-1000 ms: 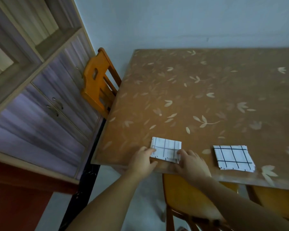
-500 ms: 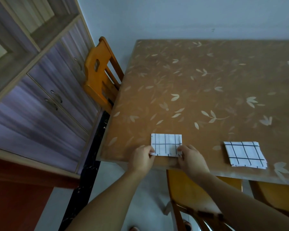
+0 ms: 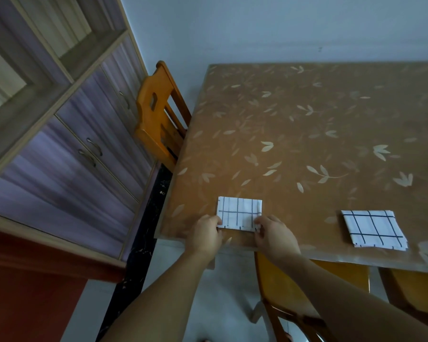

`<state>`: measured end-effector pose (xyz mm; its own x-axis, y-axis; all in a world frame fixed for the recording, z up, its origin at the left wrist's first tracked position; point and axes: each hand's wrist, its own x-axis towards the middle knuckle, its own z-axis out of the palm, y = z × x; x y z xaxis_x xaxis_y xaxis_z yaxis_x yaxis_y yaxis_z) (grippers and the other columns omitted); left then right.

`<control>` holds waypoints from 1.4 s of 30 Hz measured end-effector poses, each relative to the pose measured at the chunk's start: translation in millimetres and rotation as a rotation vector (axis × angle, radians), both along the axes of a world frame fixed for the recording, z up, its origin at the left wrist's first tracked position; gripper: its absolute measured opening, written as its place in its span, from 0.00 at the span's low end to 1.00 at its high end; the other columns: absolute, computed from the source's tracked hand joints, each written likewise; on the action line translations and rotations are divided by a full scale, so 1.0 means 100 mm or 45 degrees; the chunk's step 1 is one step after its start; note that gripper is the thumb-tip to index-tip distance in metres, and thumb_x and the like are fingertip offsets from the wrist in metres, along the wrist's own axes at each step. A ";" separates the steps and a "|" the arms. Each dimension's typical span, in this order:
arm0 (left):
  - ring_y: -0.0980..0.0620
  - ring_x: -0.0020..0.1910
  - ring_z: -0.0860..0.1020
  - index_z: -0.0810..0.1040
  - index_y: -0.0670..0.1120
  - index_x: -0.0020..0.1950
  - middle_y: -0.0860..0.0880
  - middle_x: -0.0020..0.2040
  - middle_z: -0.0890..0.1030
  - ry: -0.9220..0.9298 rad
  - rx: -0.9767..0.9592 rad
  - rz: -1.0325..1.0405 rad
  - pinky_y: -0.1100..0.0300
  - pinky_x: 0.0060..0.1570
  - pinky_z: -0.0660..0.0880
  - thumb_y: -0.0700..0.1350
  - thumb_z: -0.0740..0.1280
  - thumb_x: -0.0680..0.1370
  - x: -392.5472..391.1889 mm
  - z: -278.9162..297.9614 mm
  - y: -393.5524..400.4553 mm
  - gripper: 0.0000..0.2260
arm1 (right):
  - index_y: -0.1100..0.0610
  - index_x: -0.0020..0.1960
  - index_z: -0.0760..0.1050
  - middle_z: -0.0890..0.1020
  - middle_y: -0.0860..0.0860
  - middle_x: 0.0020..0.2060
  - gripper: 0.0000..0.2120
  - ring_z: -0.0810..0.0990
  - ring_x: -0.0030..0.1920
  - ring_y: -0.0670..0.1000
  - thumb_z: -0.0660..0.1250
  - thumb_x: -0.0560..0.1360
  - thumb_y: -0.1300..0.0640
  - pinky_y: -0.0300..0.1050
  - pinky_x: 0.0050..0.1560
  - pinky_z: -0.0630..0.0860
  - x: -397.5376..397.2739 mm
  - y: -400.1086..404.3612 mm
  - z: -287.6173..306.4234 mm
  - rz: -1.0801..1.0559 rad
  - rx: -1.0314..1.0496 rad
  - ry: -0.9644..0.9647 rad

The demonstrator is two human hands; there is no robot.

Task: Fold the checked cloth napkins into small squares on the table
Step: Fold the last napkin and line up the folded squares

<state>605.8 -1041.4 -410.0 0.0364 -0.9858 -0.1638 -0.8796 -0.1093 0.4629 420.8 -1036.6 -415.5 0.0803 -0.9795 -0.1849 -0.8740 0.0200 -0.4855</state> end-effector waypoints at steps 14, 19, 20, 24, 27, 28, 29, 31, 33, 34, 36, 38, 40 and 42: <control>0.50 0.59 0.74 0.74 0.55 0.62 0.54 0.59 0.77 -0.070 -0.336 -0.395 0.57 0.51 0.67 0.52 0.64 0.76 -0.81 0.94 0.25 0.14 | 0.48 0.69 0.65 0.73 0.47 0.64 0.25 0.74 0.61 0.51 0.62 0.74 0.42 0.52 0.60 0.71 -1.51 0.81 1.11 -0.331 -0.211 0.405; 0.49 0.58 0.73 0.75 0.54 0.61 0.53 0.58 0.77 -0.026 -0.420 -0.423 0.56 0.54 0.71 0.51 0.64 0.76 -1.44 1.29 0.59 0.14 | 0.47 0.71 0.63 0.71 0.48 0.66 0.27 0.72 0.63 0.50 0.62 0.75 0.42 0.51 0.62 0.70 -2.29 1.28 1.43 -0.408 -0.243 0.450; 0.49 0.58 0.73 0.75 0.54 0.61 0.53 0.57 0.77 -0.037 -0.441 -0.409 0.56 0.54 0.71 0.51 0.64 0.76 -1.58 1.34 0.69 0.13 | 0.47 0.71 0.62 0.70 0.48 0.67 0.27 0.72 0.64 0.50 0.62 0.75 0.41 0.51 0.63 0.69 -2.44 1.38 1.46 -0.426 -0.252 0.431; 0.50 0.57 0.74 0.76 0.54 0.59 0.53 0.55 0.77 -0.036 -0.440 -0.356 0.56 0.51 0.71 0.51 0.64 0.76 -2.23 1.50 1.15 0.11 | 0.48 0.72 0.62 0.70 0.49 0.67 0.29 0.72 0.64 0.51 0.63 0.75 0.41 0.53 0.63 0.72 -3.02 1.84 1.59 -0.453 -0.261 0.343; 0.49 0.56 0.74 0.77 0.55 0.57 0.53 0.54 0.78 -0.042 -0.425 -0.340 0.55 0.52 0.72 0.50 0.65 0.75 -2.62 1.55 1.43 0.11 | 0.48 0.71 0.62 0.70 0.50 0.66 0.28 0.74 0.61 0.51 0.63 0.74 0.41 0.52 0.59 0.74 -3.38 2.07 1.64 -0.423 -0.262 0.339; 0.50 0.56 0.74 0.77 0.55 0.57 0.54 0.54 0.78 -0.056 -0.420 -0.334 0.55 0.52 0.73 0.50 0.65 0.75 -2.72 1.57 1.49 0.11 | 0.48 0.70 0.62 0.70 0.50 0.65 0.27 0.74 0.60 0.52 0.63 0.74 0.42 0.52 0.58 0.74 -3.47 2.11 1.66 -0.421 -0.257 0.335; 0.50 0.56 0.74 0.76 0.56 0.57 0.54 0.54 0.78 -0.076 -0.417 -0.331 0.55 0.52 0.73 0.51 0.65 0.75 -2.80 1.57 1.54 0.11 | 0.48 0.70 0.63 0.70 0.50 0.64 0.27 0.74 0.59 0.53 0.63 0.74 0.42 0.52 0.57 0.74 -3.55 2.13 1.66 -0.421 -0.247 0.330; 0.50 0.56 0.74 0.76 0.56 0.58 0.55 0.54 0.77 -0.109 -0.403 -0.321 0.55 0.51 0.72 0.53 0.64 0.75 -2.89 1.55 1.59 0.12 | 0.49 0.70 0.63 0.70 0.51 0.65 0.27 0.74 0.60 0.53 0.62 0.74 0.43 0.52 0.57 0.73 -3.64 2.11 1.64 -0.407 -0.226 0.314; 0.50 0.56 0.75 0.76 0.56 0.59 0.54 0.54 0.77 -0.113 -0.379 -0.296 0.55 0.51 0.72 0.53 0.65 0.76 -2.94 1.50 1.59 0.13 | 0.50 0.71 0.62 0.69 0.52 0.67 0.28 0.73 0.62 0.54 0.62 0.74 0.42 0.53 0.59 0.73 -3.64 2.01 1.59 -0.371 -0.198 0.299; 0.50 0.56 0.75 0.76 0.55 0.60 0.54 0.55 0.77 -0.115 -0.367 -0.281 0.55 0.51 0.72 0.53 0.65 0.76 -2.95 1.47 1.57 0.13 | 0.50 0.71 0.62 0.69 0.52 0.68 0.28 0.73 0.63 0.54 0.62 0.74 0.42 0.54 0.59 0.73 -3.63 1.94 1.55 -0.347 -0.182 0.291; 0.50 0.56 0.75 0.76 0.55 0.60 0.54 0.55 0.78 -0.126 -0.341 -0.244 0.56 0.51 0.71 0.53 0.65 0.76 -2.95 1.37 1.49 0.13 | 0.50 0.71 0.62 0.69 0.52 0.68 0.29 0.72 0.63 0.55 0.62 0.75 0.42 0.54 0.60 0.71 -3.59 1.79 1.46 -0.308 -0.155 0.281; 0.49 0.56 0.75 0.76 0.55 0.61 0.53 0.56 0.78 -0.126 -0.319 -0.210 0.56 0.51 0.71 0.54 0.65 0.76 -2.95 1.27 1.36 0.14 | 0.50 0.72 0.61 0.69 0.52 0.68 0.29 0.72 0.64 0.54 0.62 0.74 0.42 0.54 0.61 0.70 -3.57 1.61 1.36 -0.288 -0.125 0.280; 0.49 0.56 0.75 0.76 0.55 0.61 0.53 0.55 0.78 -0.115 -0.276 -0.175 0.55 0.51 0.72 0.54 0.66 0.76 -2.96 1.15 1.17 0.14 | 0.50 0.72 0.61 0.69 0.51 0.68 0.30 0.71 0.65 0.54 0.63 0.74 0.42 0.54 0.62 0.70 -3.56 1.42 1.25 -0.294 -0.087 0.260; 0.49 0.55 0.75 0.75 0.55 0.61 0.52 0.55 0.77 -0.087 -0.210 -0.142 0.55 0.50 0.73 0.54 0.66 0.76 -2.98 1.01 0.96 0.14 | 0.51 0.72 0.62 0.69 0.50 0.68 0.30 0.72 0.64 0.53 0.63 0.74 0.42 0.54 0.62 0.72 -3.57 1.23 1.14 -0.324 -0.042 0.228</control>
